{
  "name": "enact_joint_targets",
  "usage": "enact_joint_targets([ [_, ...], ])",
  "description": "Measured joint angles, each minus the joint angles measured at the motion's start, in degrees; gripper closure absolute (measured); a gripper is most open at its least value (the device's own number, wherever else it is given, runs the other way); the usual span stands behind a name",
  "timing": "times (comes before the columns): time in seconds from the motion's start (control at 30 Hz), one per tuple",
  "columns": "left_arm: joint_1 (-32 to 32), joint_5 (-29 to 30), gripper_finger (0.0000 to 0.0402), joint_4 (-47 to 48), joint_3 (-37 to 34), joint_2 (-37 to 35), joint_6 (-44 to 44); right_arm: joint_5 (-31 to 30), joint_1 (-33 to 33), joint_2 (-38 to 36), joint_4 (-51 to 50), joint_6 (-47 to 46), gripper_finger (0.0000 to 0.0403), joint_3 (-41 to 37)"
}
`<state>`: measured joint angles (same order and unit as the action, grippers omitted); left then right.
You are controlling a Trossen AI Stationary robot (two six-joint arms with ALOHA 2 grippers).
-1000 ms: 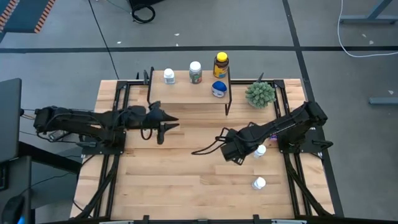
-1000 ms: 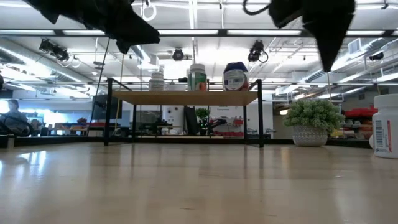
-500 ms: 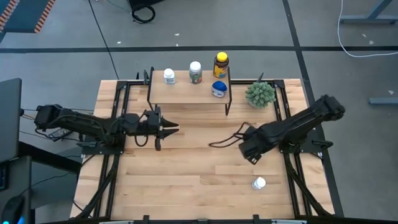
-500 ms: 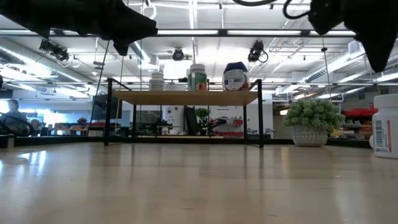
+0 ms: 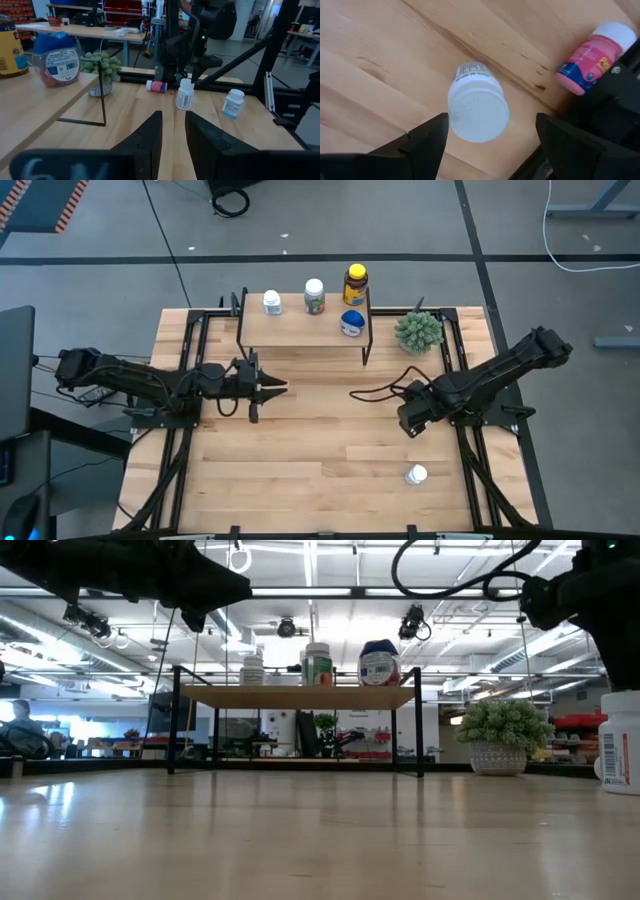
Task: Pick and place medicine bottles onto shelf by color
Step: Put the top white pill bottle on the shelf
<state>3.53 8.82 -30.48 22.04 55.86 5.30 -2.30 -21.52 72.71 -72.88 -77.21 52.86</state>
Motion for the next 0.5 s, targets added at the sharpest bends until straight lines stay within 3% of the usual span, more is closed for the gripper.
enact_joint_targets([
  [0.2, 0.00, -0.02, 0.0309, 0.33, 0.00, 0.00, 0.05, 0.79, 0.00, 0.00, 5.65, -0.66, 0.0095, -2.83],
  [0.5, 1.24, -0.07, 0.0317, 0.35, 0.00, 0.00, -0.08, 0.98, 0.00, 0.00, 5.84, -0.66, 0.0101, -4.37],
])
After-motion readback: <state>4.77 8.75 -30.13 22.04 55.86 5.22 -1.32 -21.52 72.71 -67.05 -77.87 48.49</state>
